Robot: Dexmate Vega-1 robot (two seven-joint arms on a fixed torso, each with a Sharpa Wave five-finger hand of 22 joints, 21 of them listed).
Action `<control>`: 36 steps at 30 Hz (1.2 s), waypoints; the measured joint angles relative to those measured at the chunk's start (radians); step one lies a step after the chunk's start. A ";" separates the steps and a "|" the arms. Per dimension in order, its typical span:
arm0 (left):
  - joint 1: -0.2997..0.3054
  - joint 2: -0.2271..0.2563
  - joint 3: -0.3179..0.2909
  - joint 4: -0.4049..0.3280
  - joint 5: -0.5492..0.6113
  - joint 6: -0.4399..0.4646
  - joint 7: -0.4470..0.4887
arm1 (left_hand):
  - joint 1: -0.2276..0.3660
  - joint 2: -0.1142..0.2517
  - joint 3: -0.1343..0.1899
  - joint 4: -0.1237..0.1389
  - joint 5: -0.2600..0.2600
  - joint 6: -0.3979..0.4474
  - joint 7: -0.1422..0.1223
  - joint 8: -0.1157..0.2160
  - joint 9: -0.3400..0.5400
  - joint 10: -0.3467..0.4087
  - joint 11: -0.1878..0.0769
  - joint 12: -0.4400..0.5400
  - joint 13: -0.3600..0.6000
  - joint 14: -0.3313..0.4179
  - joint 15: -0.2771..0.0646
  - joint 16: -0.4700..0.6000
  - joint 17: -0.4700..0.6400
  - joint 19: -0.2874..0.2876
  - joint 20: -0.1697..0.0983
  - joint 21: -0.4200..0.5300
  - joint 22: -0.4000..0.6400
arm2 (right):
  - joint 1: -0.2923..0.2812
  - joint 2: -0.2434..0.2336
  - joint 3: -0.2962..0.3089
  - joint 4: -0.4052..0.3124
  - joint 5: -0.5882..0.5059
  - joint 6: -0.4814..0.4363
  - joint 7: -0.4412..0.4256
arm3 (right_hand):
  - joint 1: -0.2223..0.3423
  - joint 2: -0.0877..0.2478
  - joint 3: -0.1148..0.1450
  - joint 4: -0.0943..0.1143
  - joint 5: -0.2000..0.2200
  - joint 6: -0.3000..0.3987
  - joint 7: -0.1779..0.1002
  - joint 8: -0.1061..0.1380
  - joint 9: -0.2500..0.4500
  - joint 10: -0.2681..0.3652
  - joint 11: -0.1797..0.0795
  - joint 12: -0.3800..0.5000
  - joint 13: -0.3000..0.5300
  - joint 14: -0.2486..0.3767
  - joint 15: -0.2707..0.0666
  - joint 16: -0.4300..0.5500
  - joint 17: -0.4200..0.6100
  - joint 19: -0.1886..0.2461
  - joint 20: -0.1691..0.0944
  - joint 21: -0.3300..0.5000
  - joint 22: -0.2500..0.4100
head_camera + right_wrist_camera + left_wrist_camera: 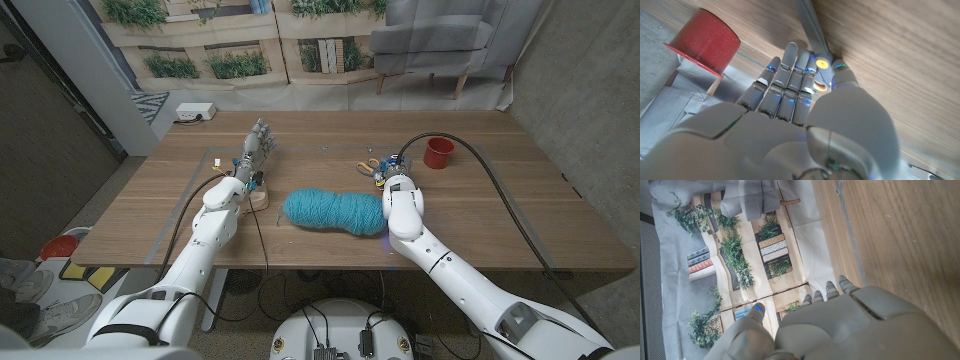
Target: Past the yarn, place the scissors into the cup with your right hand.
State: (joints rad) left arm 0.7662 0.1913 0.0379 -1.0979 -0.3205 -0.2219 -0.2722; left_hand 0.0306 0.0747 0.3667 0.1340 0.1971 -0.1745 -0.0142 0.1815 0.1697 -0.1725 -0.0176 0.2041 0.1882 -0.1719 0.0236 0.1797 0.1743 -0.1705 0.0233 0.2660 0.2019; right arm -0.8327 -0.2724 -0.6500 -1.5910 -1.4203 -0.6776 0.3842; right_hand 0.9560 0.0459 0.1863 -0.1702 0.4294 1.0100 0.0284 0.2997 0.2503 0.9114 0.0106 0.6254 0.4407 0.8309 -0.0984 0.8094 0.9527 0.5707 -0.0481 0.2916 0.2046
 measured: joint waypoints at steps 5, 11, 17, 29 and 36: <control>0.006 0.000 -0.002 -0.009 0.000 0.003 0.001 | 0.000 0.000 0.000 0.000 0.005 0.000 0.000 0.000 0.000 0.000 0.000 0.000 0.000 0.000 0.000 0.000 0.000 0.000 0.000 0.000 0.000 | -0.001 -0.007 -0.002 -0.003 0.003 0.018 0.009 | 0.068 -0.012 0.031 0.005 -0.005 0.012 0.012 -0.003 -0.008 0.029 -0.011 0.026 0.019 0.018 0.003 0.001 0.033 0.004 -0.003 0.006 0.001; 0.007 0.001 -0.003 -0.011 0.000 0.004 0.003 | 0.000 0.000 0.000 0.000 0.008 0.006 0.006 0.000 0.000 0.000 0.000 0.000 0.000 0.000 0.000 0.000 0.000 0.000 0.000 0.000 0.000 | -0.006 -0.014 -0.002 -0.004 0.011 0.034 -0.007 | 0.105 -0.042 0.049 0.022 -0.027 0.051 0.032 -0.002 -0.008 0.085 -0.014 0.073 0.058 0.042 0.004 0.042 0.112 0.009 -0.009 0.027 0.009; 0.007 0.001 -0.003 -0.010 0.000 0.004 0.004 | 0.000 0.000 0.000 0.000 0.008 0.006 0.006 0.000 0.000 0.000 0.000 0.000 0.000 0.000 0.000 0.000 0.000 0.000 0.000 0.000 0.000 | -0.019 -0.016 0.006 0.000 0.028 0.044 -0.076 | 0.124 -0.062 0.049 0.022 -0.035 0.067 0.035 -0.002 -0.008 0.096 -0.022 0.093 0.089 0.044 0.006 0.071 0.176 0.013 -0.005 0.045 0.025; -0.004 -0.002 -0.001 0.010 0.002 0.002 0.002 | 0.000 0.000 0.000 0.000 0.008 0.006 0.006 0.000 0.000 0.000 0.000 0.000 0.000 0.000 0.000 0.000 0.000 0.000 0.000 0.000 0.000 | -0.040 -0.015 0.025 0.015 0.090 0.052 -0.225 | 0.131 -0.068 0.054 0.025 -0.040 0.075 0.035 -0.001 -0.008 0.100 -0.025 0.120 0.126 0.046 0.007 0.079 0.230 0.013 -0.005 0.068 0.041; -0.010 -0.003 0.001 0.019 0.004 -0.004 0.001 | 0.000 0.000 0.000 0.000 0.008 0.006 0.006 0.000 0.000 0.000 0.000 0.000 0.000 0.000 0.000 0.000 0.000 0.000 0.000 -0.002 0.000 | -0.049 -0.017 0.039 0.016 0.144 0.057 -0.291 | 0.135 -0.072 0.058 0.029 -0.043 0.082 0.036 -0.001 -0.008 0.098 -0.034 0.136 0.146 0.055 0.009 0.079 0.249 0.013 -0.005 0.081 0.049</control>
State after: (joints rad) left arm 0.7558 0.1884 0.0385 -1.0785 -0.3165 -0.2260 -0.2709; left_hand 0.0307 0.0747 0.3668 0.1340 0.2052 -0.1690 -0.0086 0.1815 0.1697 -0.1725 -0.0176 0.2041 0.1882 -0.1718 0.0236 0.1797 0.1743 -0.1705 0.0233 0.2637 0.2019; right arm -0.8813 -0.2896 -0.6110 -1.5747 -1.2768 -0.6204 0.0935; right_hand 1.0907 -0.0260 0.2448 -0.1409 0.3866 1.0923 0.0644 0.2990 0.2423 1.0090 -0.0239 0.7609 0.5869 0.8855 -0.0893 0.8885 1.2017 0.5834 -0.0533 0.3729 0.2536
